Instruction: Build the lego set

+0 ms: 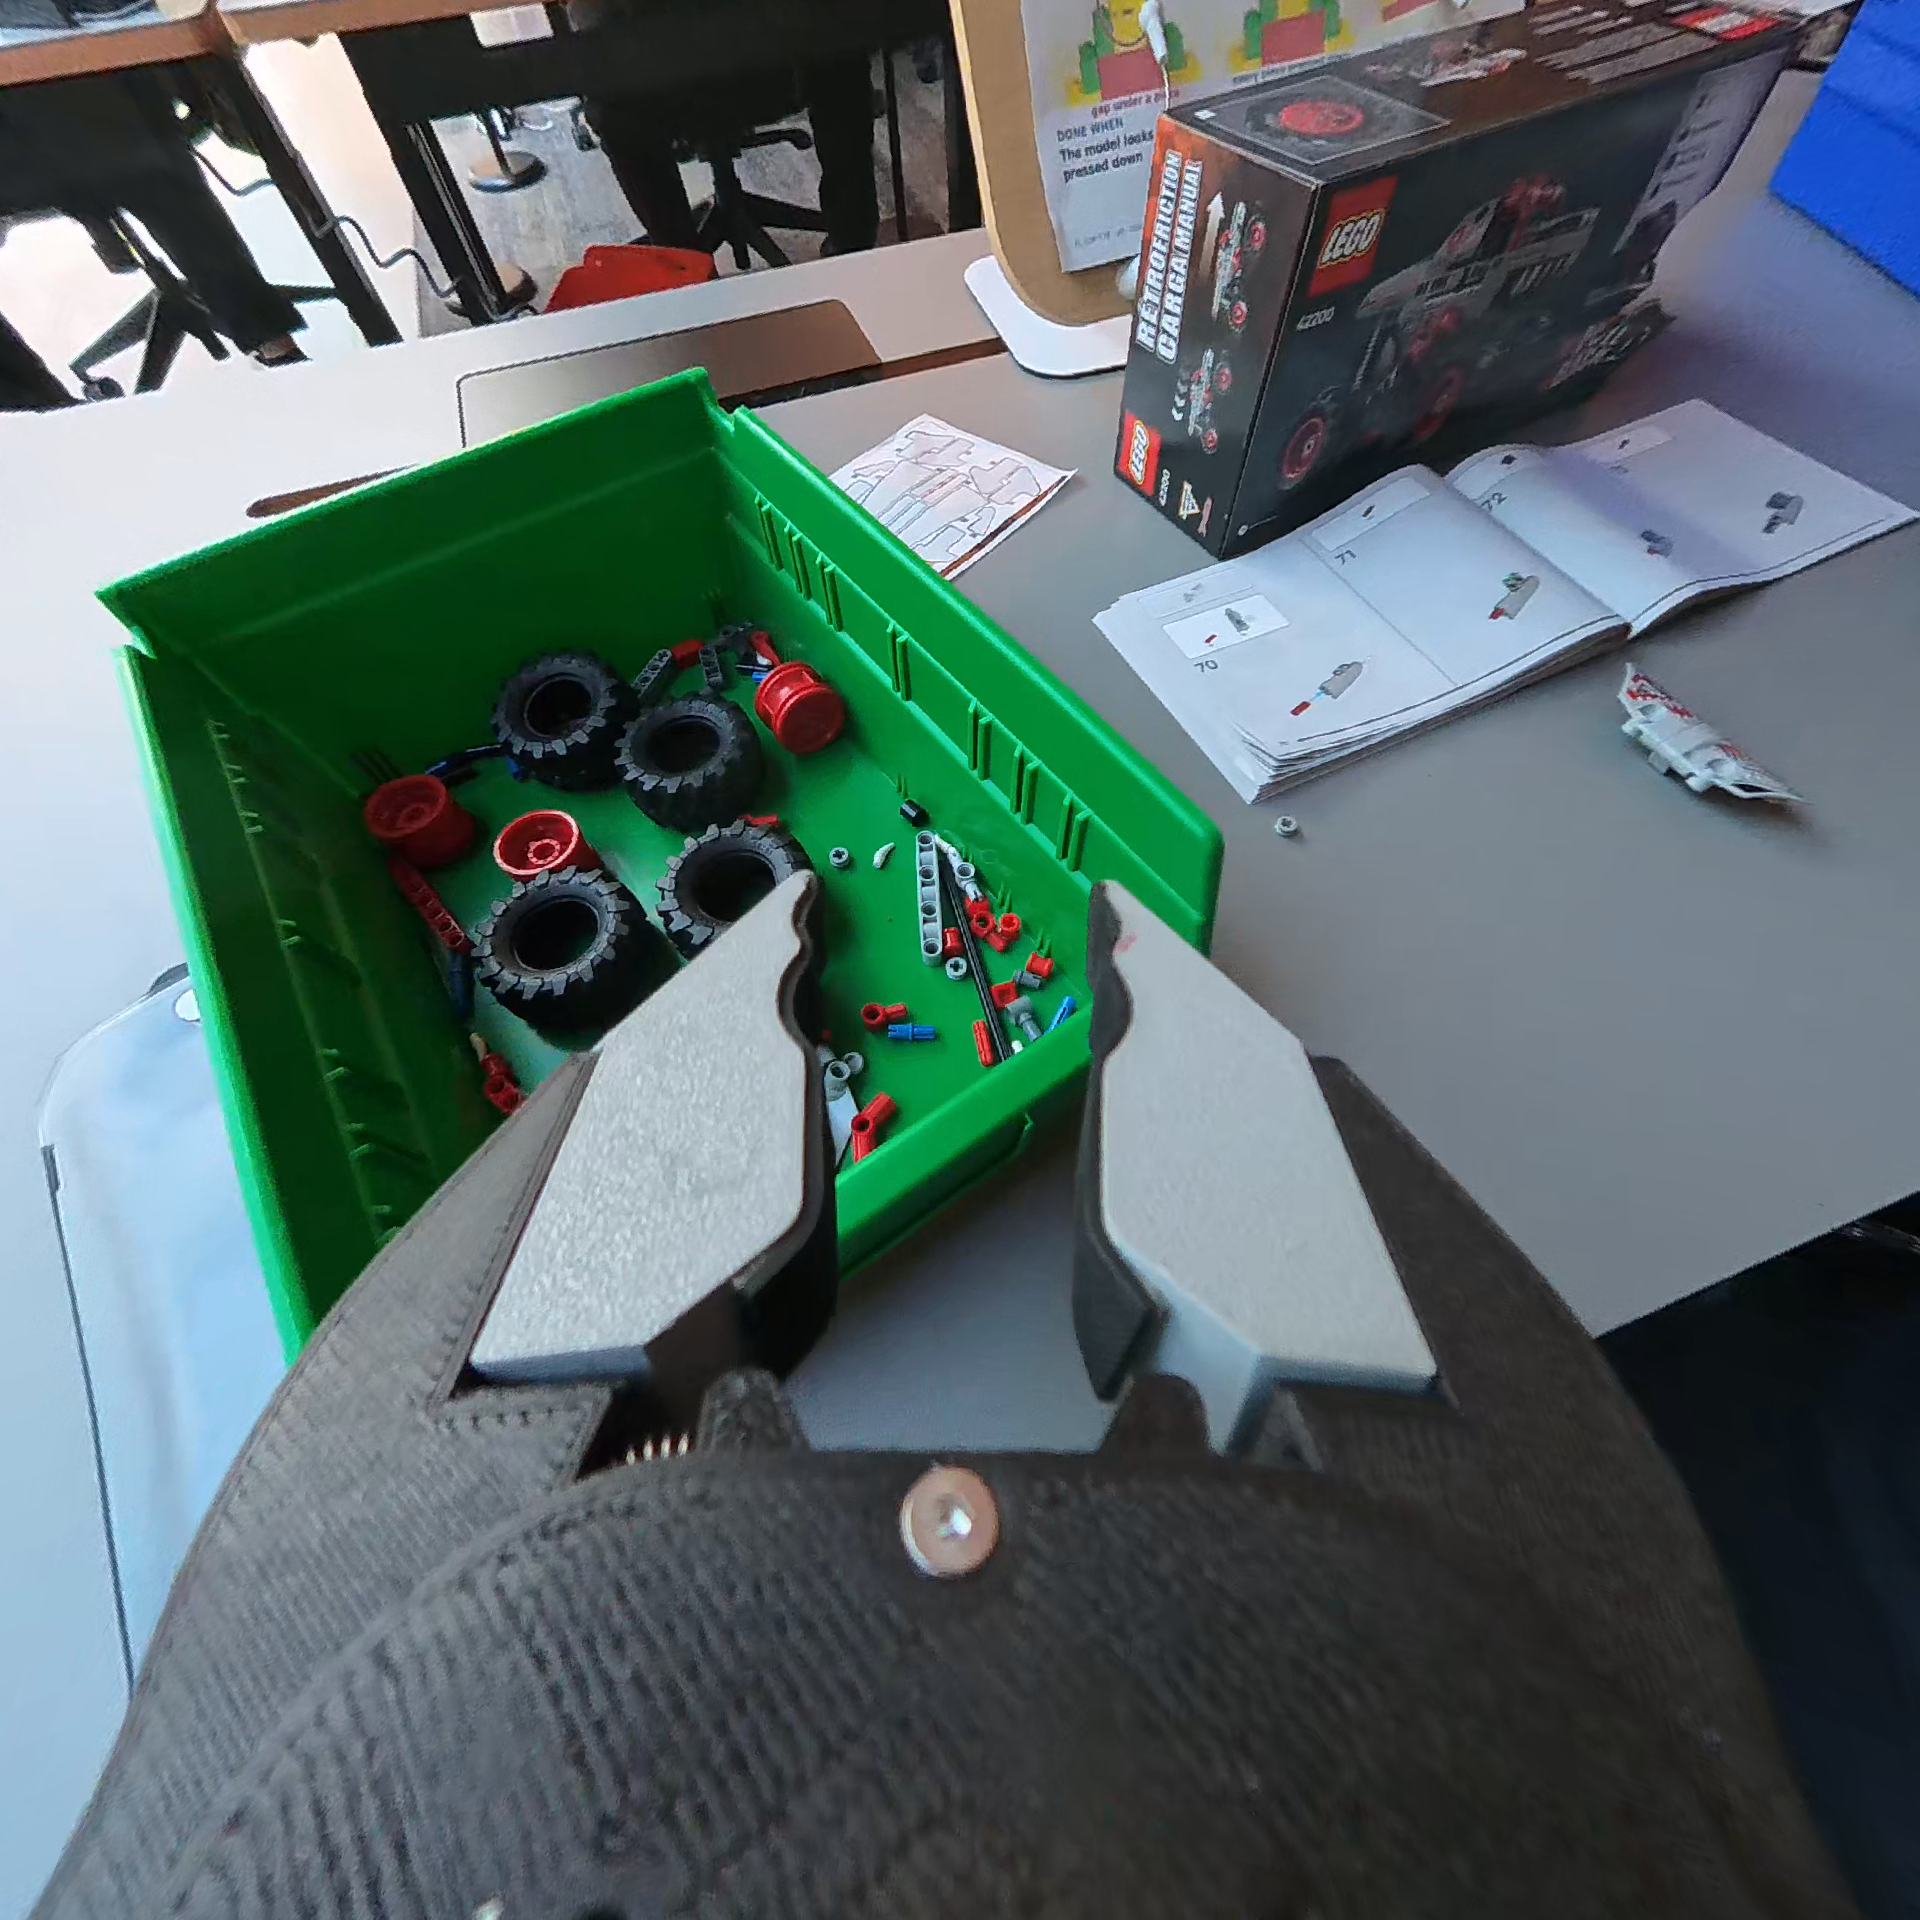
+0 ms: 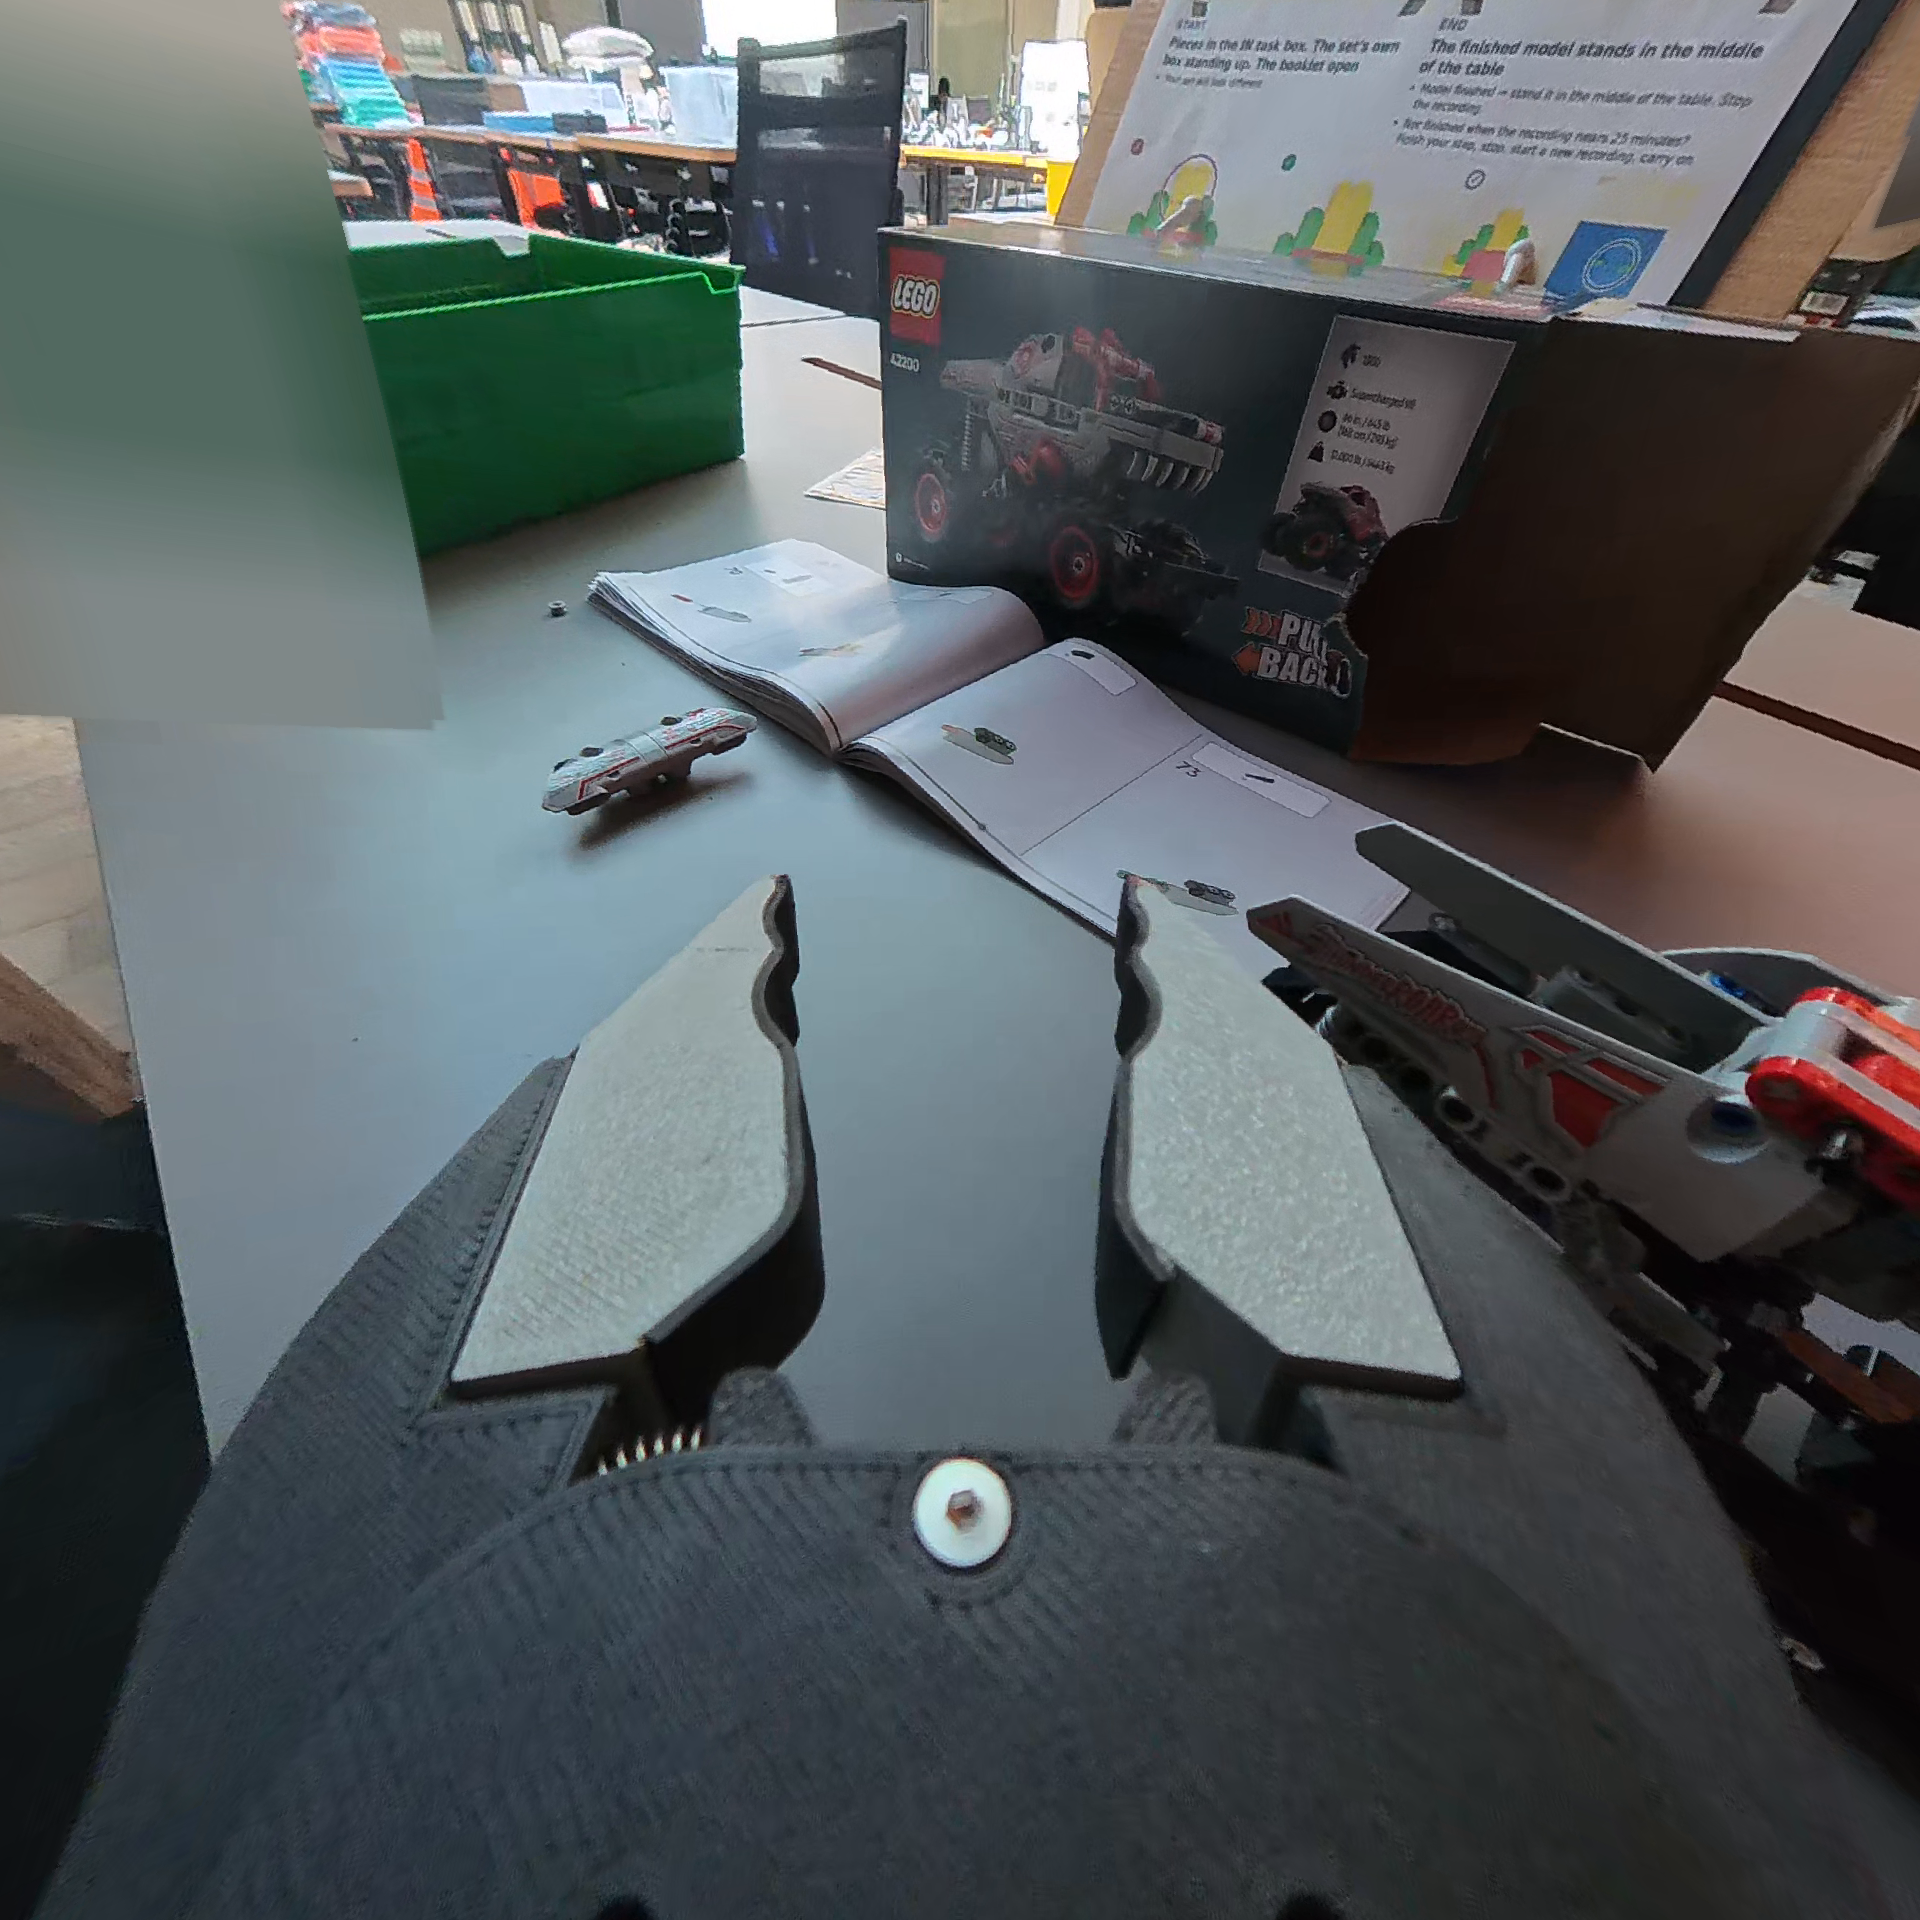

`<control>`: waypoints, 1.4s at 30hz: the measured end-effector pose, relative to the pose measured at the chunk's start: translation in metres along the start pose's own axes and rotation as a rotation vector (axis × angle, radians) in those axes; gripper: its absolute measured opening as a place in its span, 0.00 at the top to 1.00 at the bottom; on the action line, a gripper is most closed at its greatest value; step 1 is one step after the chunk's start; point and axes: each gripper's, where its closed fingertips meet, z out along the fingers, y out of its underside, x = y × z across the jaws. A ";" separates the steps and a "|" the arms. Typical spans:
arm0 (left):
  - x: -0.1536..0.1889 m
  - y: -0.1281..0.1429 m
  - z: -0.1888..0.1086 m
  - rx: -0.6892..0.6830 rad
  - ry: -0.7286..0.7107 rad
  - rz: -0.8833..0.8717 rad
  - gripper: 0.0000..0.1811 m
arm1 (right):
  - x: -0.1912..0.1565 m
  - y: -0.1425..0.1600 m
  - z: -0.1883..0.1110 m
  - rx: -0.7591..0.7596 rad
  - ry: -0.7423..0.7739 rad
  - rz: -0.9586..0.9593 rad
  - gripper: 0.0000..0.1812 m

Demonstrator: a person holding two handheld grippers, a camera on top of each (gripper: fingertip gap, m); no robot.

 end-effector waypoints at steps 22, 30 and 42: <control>-0.103 -0.063 0.062 -0.166 0.033 0.194 0.85 | 0.007 0.012 0.008 -0.095 0.039 0.006 0.84; -0.163 -0.025 0.132 -0.553 -0.066 0.423 0.86 | 0.015 0.016 0.011 -0.124 0.080 0.019 0.85; -0.207 0.037 0.171 -0.981 -0.070 0.545 0.95 | 0.014 0.017 0.014 -0.130 0.062 0.011 0.85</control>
